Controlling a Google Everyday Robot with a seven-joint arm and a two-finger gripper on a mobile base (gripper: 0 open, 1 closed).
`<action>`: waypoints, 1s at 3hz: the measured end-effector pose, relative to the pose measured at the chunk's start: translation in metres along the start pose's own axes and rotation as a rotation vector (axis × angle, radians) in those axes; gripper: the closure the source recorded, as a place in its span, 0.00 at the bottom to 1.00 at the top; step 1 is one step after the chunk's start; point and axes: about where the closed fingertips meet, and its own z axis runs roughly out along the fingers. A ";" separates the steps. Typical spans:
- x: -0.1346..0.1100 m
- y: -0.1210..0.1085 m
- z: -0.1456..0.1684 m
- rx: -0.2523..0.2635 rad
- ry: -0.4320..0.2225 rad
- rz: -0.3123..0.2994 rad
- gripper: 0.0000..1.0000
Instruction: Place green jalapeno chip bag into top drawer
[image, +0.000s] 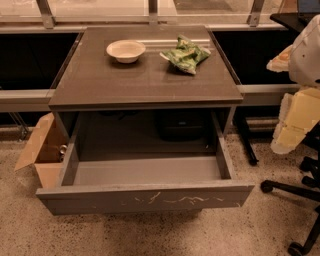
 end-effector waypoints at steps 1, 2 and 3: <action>0.000 0.000 0.000 0.000 0.000 0.000 0.00; -0.011 -0.032 0.011 0.025 -0.042 -0.015 0.00; -0.043 -0.101 0.040 0.053 -0.201 0.000 0.00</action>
Offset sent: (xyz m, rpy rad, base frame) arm 0.1001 0.0084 -0.0047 0.0821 -0.0887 0.0550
